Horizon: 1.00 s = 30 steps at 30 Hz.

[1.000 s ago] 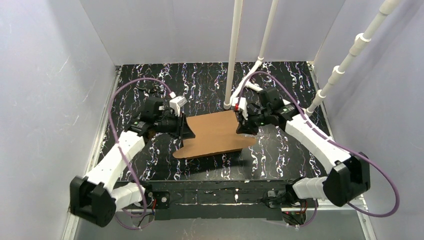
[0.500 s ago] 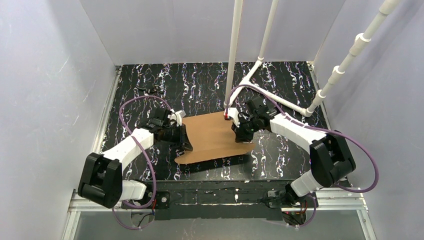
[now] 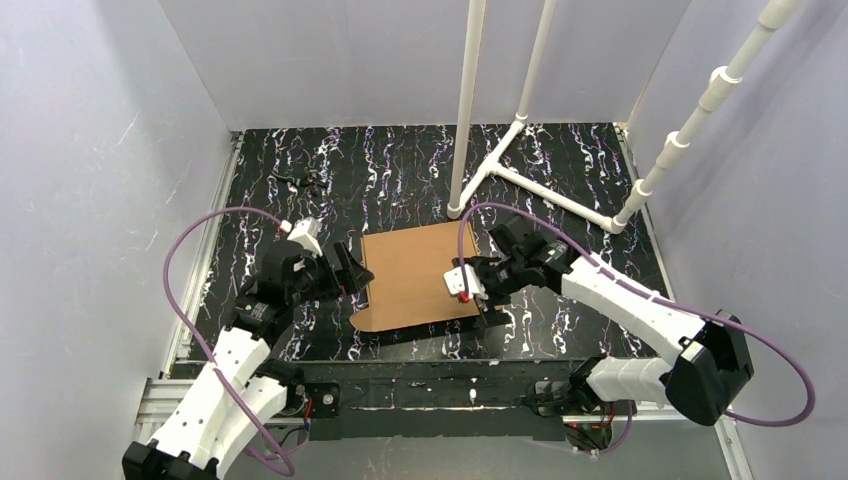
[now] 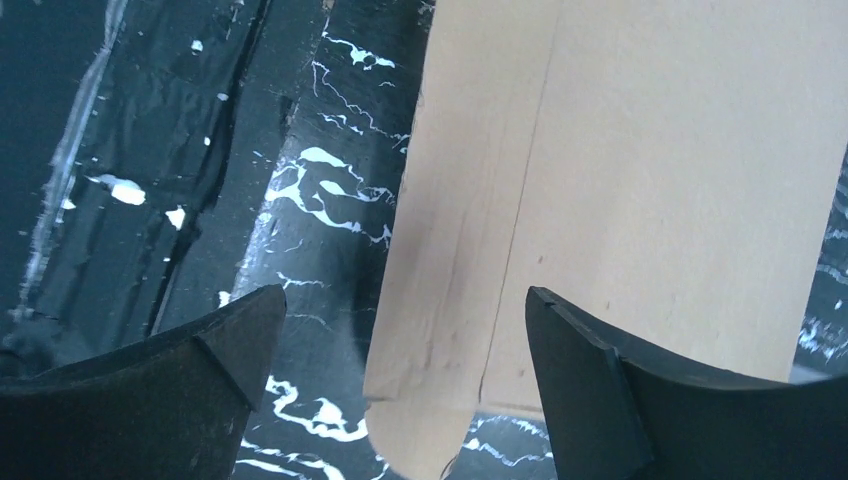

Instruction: Fold the paper box

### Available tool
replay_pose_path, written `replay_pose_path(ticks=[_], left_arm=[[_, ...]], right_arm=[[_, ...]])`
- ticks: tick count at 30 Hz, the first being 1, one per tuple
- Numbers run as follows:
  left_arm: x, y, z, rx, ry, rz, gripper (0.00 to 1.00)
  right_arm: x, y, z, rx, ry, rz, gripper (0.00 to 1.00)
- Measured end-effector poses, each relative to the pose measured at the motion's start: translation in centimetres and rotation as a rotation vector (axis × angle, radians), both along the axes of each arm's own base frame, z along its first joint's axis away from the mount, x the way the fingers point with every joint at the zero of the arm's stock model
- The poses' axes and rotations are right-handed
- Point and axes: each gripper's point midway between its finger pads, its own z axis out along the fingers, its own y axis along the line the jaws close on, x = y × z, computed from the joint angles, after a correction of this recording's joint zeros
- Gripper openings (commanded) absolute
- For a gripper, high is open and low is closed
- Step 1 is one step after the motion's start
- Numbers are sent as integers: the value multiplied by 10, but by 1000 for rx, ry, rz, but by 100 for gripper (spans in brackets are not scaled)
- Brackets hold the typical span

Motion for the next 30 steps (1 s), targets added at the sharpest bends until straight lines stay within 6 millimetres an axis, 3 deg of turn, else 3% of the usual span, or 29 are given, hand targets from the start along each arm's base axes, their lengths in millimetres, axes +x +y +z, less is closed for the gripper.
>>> replay_pose_path(ticks=[4, 8, 11, 14, 19, 21, 24, 30], left_arm=[[-7, 4, -37, -42, 116, 99, 74], [-10, 0, -74, -79, 240, 149, 69], [-4, -7, -85, -110, 285, 157, 61], [6, -15, -89, -145, 302, 162, 49], [11, -26, -93, -200, 349, 174, 38], [10, -31, -89, -222, 347, 173, 30], [4, -38, -83, -269, 341, 176, 21], [-15, -39, -86, -343, 353, 220, 20]], right_arm=[[-6, 14, -15, -31, -58, 76, 97], [-5, 17, -23, -42, -69, 65, 98], [-2, 12, -16, -3, -66, 30, 98], [-5, 1, -17, 18, -83, 9, 98], [-18, -15, -48, -30, -56, 19, 98], [-18, -15, -52, -38, -44, 17, 98], [-15, -11, -49, -24, -40, 3, 98], [0, -15, -29, 33, -68, -52, 98]])
